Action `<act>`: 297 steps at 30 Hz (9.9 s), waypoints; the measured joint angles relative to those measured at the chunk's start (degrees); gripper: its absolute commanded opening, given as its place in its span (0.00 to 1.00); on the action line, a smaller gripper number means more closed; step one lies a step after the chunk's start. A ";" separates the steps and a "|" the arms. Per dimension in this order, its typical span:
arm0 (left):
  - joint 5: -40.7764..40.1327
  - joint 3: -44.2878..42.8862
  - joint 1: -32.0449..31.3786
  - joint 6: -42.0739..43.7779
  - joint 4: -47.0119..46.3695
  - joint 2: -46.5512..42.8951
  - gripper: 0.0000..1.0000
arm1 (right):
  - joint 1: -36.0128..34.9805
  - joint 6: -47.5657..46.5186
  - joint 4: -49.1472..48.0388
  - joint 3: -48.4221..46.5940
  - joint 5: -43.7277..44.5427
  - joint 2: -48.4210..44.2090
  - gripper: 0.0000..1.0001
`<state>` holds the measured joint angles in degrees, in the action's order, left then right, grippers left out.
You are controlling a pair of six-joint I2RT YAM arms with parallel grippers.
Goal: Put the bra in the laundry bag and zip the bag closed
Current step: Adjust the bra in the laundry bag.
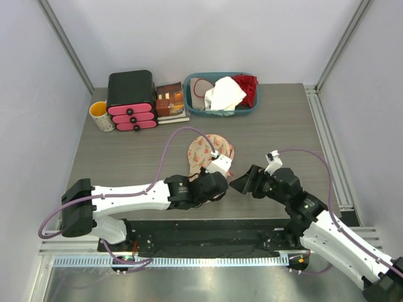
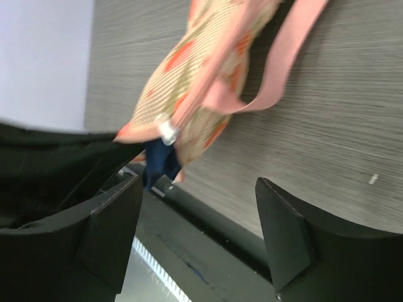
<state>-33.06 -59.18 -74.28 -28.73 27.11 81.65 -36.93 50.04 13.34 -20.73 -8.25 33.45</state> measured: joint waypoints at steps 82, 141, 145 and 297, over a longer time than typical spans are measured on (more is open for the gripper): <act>18.08 -1.90 6.62 -11.34 -2.32 -5.75 0.00 | -22.62 0.90 -16.70 2.62 29.24 14.12 0.47; 29.86 1.68 8.79 -10.43 -5.22 -6.21 0.00 | -24.44 0.15 -39.56 8.79 23.71 31.19 0.01; 30.16 1.77 8.79 -10.51 -5.27 -6.29 0.00 | -24.70 -1.62 -42.95 8.22 24.79 34.75 0.06; 26.77 -0.07 5.03 -6.67 -2.43 -3.10 0.00 | -13.94 -3.87 -25.20 16.17 7.54 7.89 0.01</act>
<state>-6.28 -59.24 -69.25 -35.40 24.69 78.54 -50.87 46.17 -11.86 -4.56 -0.71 41.34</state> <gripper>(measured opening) 0.008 0.021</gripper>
